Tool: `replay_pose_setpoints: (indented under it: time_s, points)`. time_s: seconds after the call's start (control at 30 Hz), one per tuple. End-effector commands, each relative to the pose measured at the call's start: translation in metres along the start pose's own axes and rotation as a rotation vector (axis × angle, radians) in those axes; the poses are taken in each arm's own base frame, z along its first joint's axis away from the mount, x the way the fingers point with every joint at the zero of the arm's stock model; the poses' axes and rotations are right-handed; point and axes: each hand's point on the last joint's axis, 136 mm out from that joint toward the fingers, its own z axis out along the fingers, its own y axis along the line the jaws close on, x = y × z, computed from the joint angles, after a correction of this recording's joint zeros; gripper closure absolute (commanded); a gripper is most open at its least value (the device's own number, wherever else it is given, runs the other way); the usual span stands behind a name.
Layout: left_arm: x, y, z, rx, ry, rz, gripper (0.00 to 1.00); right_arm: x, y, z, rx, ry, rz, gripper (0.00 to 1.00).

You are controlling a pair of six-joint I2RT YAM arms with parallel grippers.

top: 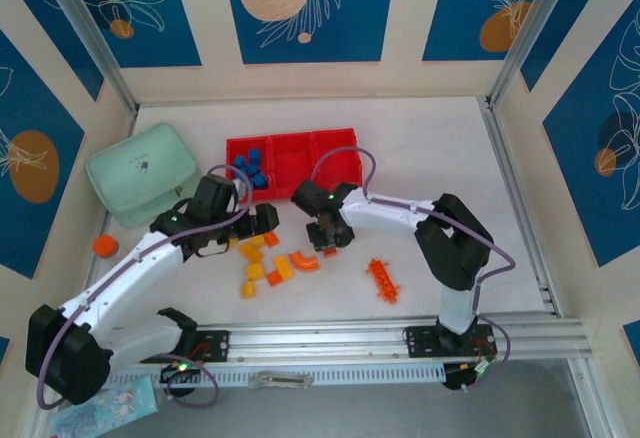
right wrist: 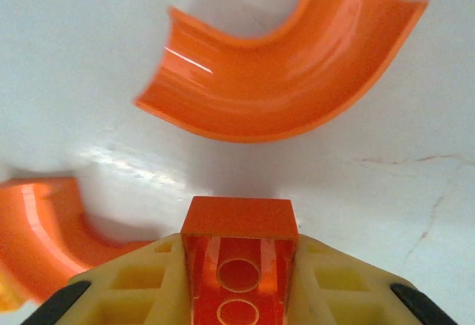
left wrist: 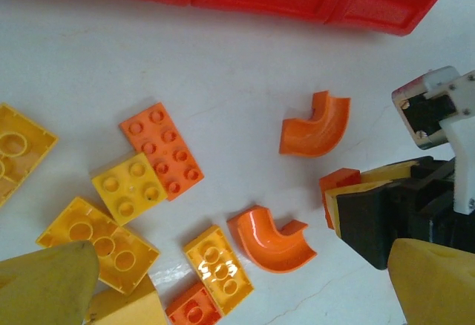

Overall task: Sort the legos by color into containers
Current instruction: Pick up the lego from the bottom-center of the table, then place the lego in the container.

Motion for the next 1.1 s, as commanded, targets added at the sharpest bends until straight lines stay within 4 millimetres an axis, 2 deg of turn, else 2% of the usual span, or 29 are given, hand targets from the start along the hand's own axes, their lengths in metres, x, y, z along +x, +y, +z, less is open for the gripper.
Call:
replay_pose_setpoints:
  time_s: [0.0,0.17,0.43,0.6,0.67,0.73,0.83,0.9,0.97,1.07]
  points:
    - [-0.023,-0.007,-0.017,0.004,-0.062,0.009,0.01,-0.036,0.006,-0.046,-0.051,-0.123,-0.010,0.72]
    - [-0.047,-0.002,-0.028,-0.014,-0.105,0.012,0.01,-0.087,0.008,-0.058,-0.067,-0.200,0.001,0.72]
    - [-0.079,0.008,-0.030,-0.030,-0.133,-0.014,0.01,-0.172,0.006,-0.042,-0.041,-0.293,0.027,0.71]
    - [-0.088,0.020,-0.027,-0.037,-0.139,-0.056,0.01,-0.210,-0.004,-0.029,-0.007,-0.322,0.040,0.71]
    - [-0.089,0.023,-0.025,-0.039,-0.138,-0.064,0.01,-0.220,-0.005,-0.022,-0.007,-0.325,0.032,0.67]
    - [-0.090,0.025,-0.024,-0.045,-0.140,-0.070,0.01,-0.226,-0.003,-0.020,-0.010,-0.324,0.018,0.58]
    - [-0.090,0.026,-0.023,-0.040,-0.141,-0.070,0.01,-0.233,-0.001,-0.026,-0.005,-0.337,0.003,0.45]
    - [-0.090,0.025,-0.023,-0.038,-0.141,-0.067,0.01,-0.234,0.000,-0.036,-0.012,-0.350,0.001,0.42]
    - [-0.090,0.024,-0.024,-0.036,-0.140,-0.067,0.01,-0.231,0.003,-0.047,-0.028,-0.356,-0.009,0.39]
    - [-0.086,0.024,-0.030,-0.035,-0.141,-0.065,0.01,-0.214,0.006,-0.060,-0.043,-0.351,-0.047,0.38]
